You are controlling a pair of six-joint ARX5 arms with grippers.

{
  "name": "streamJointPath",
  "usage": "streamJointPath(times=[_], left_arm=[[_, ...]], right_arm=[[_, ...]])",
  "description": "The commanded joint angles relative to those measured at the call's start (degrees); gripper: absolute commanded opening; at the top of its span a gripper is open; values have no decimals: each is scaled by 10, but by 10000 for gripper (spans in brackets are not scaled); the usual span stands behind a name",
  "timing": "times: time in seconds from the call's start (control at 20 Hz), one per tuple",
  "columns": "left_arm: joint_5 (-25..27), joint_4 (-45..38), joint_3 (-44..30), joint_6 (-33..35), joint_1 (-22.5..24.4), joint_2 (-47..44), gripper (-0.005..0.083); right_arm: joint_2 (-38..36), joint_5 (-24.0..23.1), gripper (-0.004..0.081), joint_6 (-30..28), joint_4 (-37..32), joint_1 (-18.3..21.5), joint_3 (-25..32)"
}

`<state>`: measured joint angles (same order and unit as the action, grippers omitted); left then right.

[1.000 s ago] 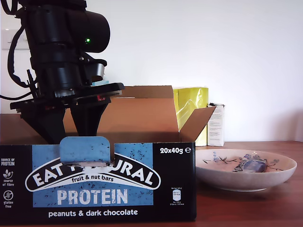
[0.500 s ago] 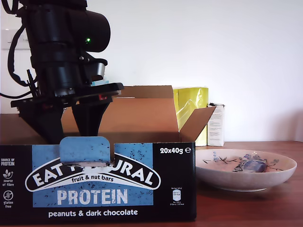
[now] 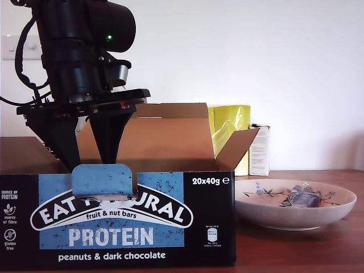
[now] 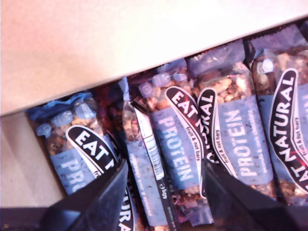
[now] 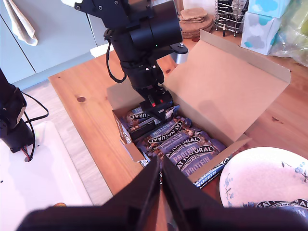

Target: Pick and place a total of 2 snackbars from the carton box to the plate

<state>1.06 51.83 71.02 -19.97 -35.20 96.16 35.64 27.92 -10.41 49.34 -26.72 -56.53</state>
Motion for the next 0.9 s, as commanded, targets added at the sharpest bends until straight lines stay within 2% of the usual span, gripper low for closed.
streamJointPath(times=[0.0,0.4,0.65,0.7,0.85], left_arm=[[6,-5,-9,4,-2,24,445],[10,-15,-9,5,-2,43,441],[9,-16,-9,5,-2,68,404],[9,-18,-9,6,-2,70,383],[10,-22,-9,10,-2,70,208]], right_arm=[[1,0,-13,-1,-2,-2,9],[1,0,-13,-2,-2,-2,9],[1,0,-13,-2,-1,-2,9],[1,0,-13,-2,1,-2,9],[1,0,-13,-3,5,-2,9]])
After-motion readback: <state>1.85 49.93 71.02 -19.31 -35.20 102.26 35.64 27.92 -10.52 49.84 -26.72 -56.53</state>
